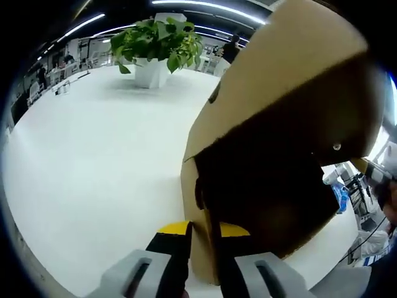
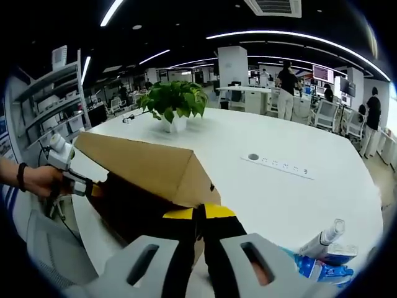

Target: Operate the shoe box by opening the lid, removing the specified soft item, and placing it in the target area until the item is outside and the box remains undamaged.

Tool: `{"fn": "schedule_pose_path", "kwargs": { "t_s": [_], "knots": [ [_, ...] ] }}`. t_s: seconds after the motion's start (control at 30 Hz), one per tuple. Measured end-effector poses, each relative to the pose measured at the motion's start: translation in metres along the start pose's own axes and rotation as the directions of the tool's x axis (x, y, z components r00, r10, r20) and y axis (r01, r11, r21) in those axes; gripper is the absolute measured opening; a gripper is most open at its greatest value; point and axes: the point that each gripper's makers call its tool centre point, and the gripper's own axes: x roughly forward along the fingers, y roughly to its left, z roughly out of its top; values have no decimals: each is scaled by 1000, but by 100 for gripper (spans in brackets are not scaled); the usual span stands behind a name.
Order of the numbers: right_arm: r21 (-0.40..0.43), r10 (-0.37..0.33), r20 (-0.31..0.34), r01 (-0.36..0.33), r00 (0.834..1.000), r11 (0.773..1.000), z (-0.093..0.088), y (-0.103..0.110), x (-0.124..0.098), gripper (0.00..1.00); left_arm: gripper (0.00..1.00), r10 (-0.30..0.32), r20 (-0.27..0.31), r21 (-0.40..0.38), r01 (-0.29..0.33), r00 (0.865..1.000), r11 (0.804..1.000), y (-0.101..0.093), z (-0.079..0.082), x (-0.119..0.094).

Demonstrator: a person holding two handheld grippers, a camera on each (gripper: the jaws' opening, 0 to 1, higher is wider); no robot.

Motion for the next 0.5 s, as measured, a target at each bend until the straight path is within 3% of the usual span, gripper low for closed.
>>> {"fn": "schedule_pose_path", "kwargs": {
  "t_s": [0.1,0.2,0.3,0.5],
  "knots": [
    [19,11,8,-12,1000,1000,-1,4,-1,2,19,43,-53,134,-36,998,990,5,-7,-6],
    [17,8,3,-8,1000,1000,-5,5,-1,2,21,44,-14,217,-40,999,975,1,1,-16],
    [33,12,-2,-12,1000,999,-11,5,-2,2,22,31,18,222,-34,999,975,0,8,-23],
    [55,14,-17,-13,1000,998,-21,5,-6,0,26,-56,119,226,27,991,974,-8,23,-43]
  ]
}}
